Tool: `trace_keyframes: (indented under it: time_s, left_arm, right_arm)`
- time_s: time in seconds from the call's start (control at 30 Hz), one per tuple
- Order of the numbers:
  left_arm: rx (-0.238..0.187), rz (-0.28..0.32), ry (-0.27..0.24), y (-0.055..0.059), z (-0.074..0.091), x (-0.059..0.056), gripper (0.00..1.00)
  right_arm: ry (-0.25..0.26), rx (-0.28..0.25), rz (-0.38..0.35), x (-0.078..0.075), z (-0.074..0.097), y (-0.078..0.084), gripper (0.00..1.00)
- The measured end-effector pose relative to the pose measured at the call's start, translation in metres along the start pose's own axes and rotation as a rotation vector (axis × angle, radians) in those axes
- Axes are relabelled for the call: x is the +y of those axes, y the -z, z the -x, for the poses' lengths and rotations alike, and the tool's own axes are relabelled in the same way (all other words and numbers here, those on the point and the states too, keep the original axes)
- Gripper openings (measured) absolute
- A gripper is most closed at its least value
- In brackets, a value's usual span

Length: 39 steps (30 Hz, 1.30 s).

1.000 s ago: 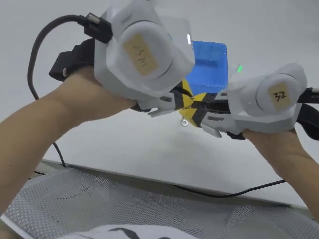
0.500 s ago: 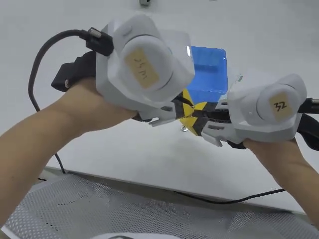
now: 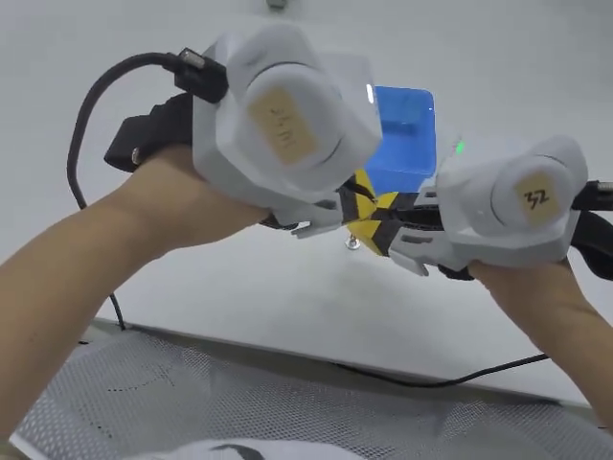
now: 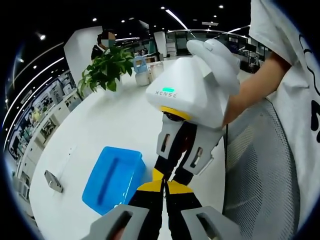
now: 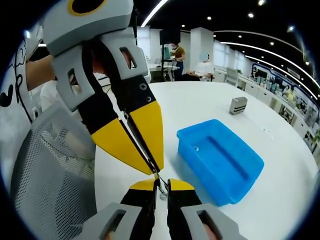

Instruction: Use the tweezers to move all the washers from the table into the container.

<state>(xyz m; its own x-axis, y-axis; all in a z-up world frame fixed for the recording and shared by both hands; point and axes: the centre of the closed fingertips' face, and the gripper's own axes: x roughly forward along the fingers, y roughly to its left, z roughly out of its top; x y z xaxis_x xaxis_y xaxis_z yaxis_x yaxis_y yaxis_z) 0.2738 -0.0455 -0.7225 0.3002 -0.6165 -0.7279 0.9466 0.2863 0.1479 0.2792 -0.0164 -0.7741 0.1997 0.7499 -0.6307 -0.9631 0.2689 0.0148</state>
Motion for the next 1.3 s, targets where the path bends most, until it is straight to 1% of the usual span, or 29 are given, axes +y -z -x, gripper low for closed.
trace_keyframes:
  time_s: [0.1, 0.13, 0.3, 0.47, 0.6, 0.8, 0.93, 1.03, 1.2, 1.3]
  left_arm:
    - [0.007, -0.019, -0.002, -0.002, -0.001, -0.002, 0.0]
    - [0.008, -0.022, -0.003, -0.001, 0.001, 0.0, 0.0]
    - [-0.006, -0.022, -0.015, -0.007, 0.008, 0.004, 0.0]
    - [-0.016, -0.034, -0.035, -0.016, 0.017, 0.009, 0.0]
    - [-0.025, -0.042, -0.049, -0.02, 0.021, 0.013, 0.0]
    - [-0.041, -0.065, -0.077, -0.03, 0.029, 0.022, 0.0]
    - [-0.042, -0.074, -0.087, -0.031, 0.029, 0.027, 0.0]
    - [-0.042, -0.074, -0.087, -0.031, 0.03, 0.029, 0.0]
    - [-0.045, -0.066, -0.075, -0.029, 0.029, 0.025, 0.0]
    - [-0.045, -0.057, -0.066, -0.025, 0.026, 0.023, 0.0]
  right_arm:
    - [0.003, 0.005, 0.011, 0.001, 0.001, -0.001, 0.03]
    - [0.004, 0.005, 0.016, 0.001, 0.002, -0.002, 0.03]
    - [0.007, -0.003, 0.026, -0.001, 0.006, -0.01, 0.03]
    - [0.019, -0.02, 0.041, -0.006, 0.009, -0.022, 0.03]
    - [0.03, -0.029, 0.061, -0.01, 0.011, -0.03, 0.03]
    - [0.051, -0.051, 0.089, -0.021, 0.017, -0.044, 0.02]
    - [0.059, -0.058, 0.096, -0.027, 0.018, -0.048, 0.02]
    - [0.057, -0.059, 0.098, -0.027, 0.017, -0.049, 0.03]
    - [0.049, -0.06, 0.084, -0.023, 0.017, -0.045, 0.04]
    - [0.041, -0.058, 0.072, -0.02, 0.016, -0.04, 0.05]
